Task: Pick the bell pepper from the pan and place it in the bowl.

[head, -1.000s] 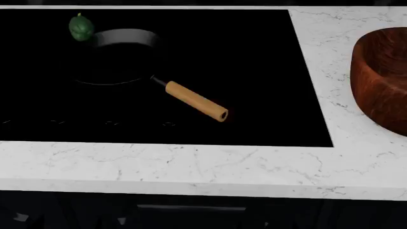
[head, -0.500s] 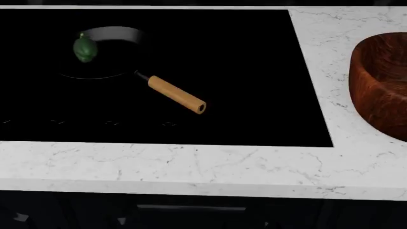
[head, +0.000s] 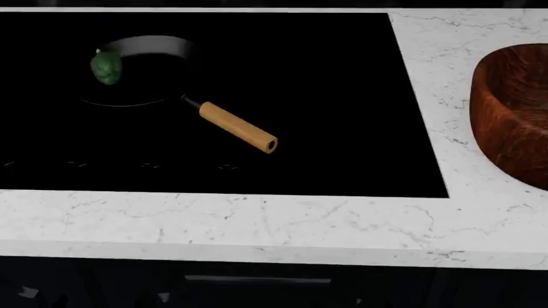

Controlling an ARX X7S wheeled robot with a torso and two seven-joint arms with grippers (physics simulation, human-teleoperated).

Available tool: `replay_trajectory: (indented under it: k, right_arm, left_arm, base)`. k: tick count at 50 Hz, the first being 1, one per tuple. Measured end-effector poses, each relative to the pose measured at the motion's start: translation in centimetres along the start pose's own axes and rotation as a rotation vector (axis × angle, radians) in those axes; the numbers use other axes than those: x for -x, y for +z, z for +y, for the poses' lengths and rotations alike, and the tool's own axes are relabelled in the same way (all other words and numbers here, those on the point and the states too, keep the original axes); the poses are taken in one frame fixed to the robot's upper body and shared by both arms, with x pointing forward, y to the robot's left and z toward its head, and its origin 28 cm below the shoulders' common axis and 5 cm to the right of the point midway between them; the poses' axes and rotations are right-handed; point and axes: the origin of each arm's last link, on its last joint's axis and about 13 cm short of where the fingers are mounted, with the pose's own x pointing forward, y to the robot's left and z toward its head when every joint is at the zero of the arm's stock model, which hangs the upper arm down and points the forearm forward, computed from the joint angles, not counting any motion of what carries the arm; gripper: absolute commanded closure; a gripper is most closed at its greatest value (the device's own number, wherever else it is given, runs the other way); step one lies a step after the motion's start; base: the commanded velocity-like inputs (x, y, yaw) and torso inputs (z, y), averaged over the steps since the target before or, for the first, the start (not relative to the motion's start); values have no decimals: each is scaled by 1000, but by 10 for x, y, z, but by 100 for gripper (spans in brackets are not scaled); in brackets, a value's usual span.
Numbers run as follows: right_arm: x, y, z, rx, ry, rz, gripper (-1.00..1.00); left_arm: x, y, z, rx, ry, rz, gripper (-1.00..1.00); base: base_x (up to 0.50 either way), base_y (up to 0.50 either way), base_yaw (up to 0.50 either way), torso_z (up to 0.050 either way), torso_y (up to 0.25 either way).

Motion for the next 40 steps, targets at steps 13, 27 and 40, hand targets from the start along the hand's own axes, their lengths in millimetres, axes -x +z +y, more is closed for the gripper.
replay_trajectory:
  k: [13, 27, 40]
  right_arm:
    - [2, 21, -7, -14, -30, -29, -100]
    - [13, 158, -17, 9, -62, -387, -100]
    - [23, 266, -7, -64, -8, -506, -100]
  left_arm:
    - [1, 22, 2, -37, 8, -53, -100]
    - [9, 147, 12, -244, 86, -377, -100]
    - [6, 260, 11, -447, 153, -539, -100]
  base:
    - [0, 0, 0, 0, 0]
    - [0, 0, 0, 0, 0]
    - [0, 0, 0, 0, 0]
